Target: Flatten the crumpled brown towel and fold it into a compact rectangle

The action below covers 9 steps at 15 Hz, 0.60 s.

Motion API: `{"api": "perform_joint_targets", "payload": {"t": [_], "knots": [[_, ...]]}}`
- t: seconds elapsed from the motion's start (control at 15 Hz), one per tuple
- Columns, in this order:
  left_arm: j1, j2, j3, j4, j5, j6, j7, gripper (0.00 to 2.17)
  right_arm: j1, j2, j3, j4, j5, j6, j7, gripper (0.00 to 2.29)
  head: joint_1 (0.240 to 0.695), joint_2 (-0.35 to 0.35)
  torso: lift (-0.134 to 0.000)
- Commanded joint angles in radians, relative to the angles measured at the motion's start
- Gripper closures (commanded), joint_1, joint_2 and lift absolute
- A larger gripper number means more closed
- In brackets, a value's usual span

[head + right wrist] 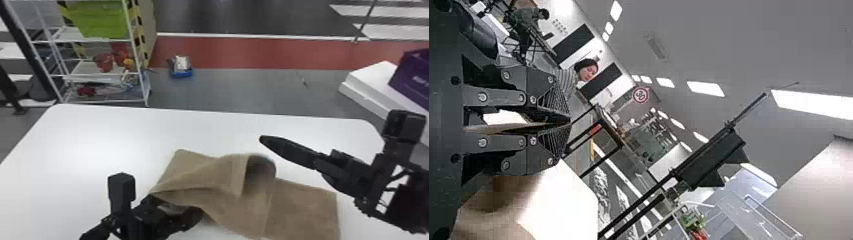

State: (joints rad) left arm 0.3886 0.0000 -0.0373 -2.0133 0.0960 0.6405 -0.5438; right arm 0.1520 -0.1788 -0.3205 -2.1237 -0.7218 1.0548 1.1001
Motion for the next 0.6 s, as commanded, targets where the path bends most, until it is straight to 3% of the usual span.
{"api": "perform_joint_targets", "payload": {"t": [0.0, 0.27, 0.4, 0.53], "knots": [[-0.005, -0.003, 0.000, 0.002, 0.002, 0.000, -0.001, 0.09, 0.006, -0.005, -0.037, -0.008, -0.021, 0.000, -0.002, 0.98, 0.695, -0.066, -0.124], [-0.007, -0.003, -0.006, 0.002, 0.004, 0.003, -0.001, 0.09, 0.003, -0.002, -0.048, -0.005, -0.007, -0.012, 0.001, 0.98, 0.695, -0.091, -0.124], [-0.007, -0.003, -0.013, 0.002, 0.004, 0.003, 0.001, 0.09, -0.006, -0.031, -0.038, -0.013, 0.111, -0.089, 0.041, 0.84, 0.695, -0.097, -0.124], [-0.004, -0.003, -0.021, -0.002, 0.002, 0.006, 0.002, 0.09, -0.015, -0.099, 0.006, -0.024, 0.274, -0.282, 0.147, 0.39, 0.695, -0.117, -0.124]]}}
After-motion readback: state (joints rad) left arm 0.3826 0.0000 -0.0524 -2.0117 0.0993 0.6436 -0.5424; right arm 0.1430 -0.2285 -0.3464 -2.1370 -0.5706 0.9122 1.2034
